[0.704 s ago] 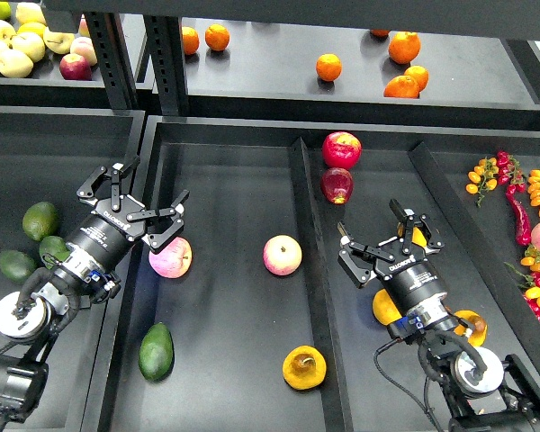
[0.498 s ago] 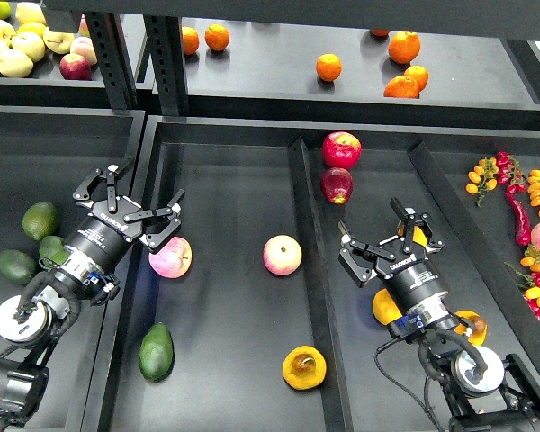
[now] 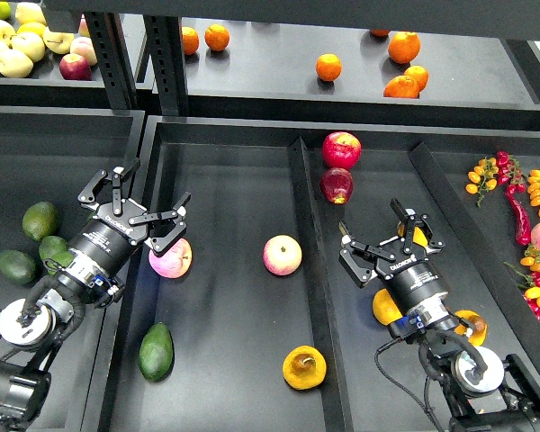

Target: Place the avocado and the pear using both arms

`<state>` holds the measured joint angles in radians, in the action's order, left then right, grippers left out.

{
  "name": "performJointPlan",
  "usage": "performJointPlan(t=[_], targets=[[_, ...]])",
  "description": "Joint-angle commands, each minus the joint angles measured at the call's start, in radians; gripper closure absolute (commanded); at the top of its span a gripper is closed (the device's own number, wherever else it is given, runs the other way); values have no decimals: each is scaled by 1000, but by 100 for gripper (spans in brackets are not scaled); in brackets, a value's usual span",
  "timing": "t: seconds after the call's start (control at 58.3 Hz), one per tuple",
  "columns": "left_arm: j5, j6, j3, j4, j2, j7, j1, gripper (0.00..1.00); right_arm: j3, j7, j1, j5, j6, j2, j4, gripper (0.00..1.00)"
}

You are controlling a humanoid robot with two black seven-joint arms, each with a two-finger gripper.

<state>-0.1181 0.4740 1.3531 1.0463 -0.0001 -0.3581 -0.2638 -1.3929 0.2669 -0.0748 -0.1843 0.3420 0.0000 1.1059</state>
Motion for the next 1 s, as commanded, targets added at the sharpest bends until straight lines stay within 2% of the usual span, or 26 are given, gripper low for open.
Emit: performJointPlan(t=[0.0,0.395,0.498,0.618,0.704,0.893,0.978], targets=[[0,0,0,1,0,1,1,0,2,0,0,0,0,0,0,1],[0,2,1,0,0,1,5,0,0,0,1,0,0,0,0,1],[0,14,-3,0,0,-16,9,0,0,0,1,0,0,0,-1,1],[0,15,-3,-8,0,-16,9,0,0,0,1,0,2,0,0,1],[0,15,-8,-17,0,-27,-8,0,0,0,1,-1,0,0,0,1],[17,15,-60,-37,0,-88,-107,0,0,0,3,0,0,0,0,1],[29,15,-106,-51,0,-96,-150,0,0,0,3,0,0,0,0,1]])
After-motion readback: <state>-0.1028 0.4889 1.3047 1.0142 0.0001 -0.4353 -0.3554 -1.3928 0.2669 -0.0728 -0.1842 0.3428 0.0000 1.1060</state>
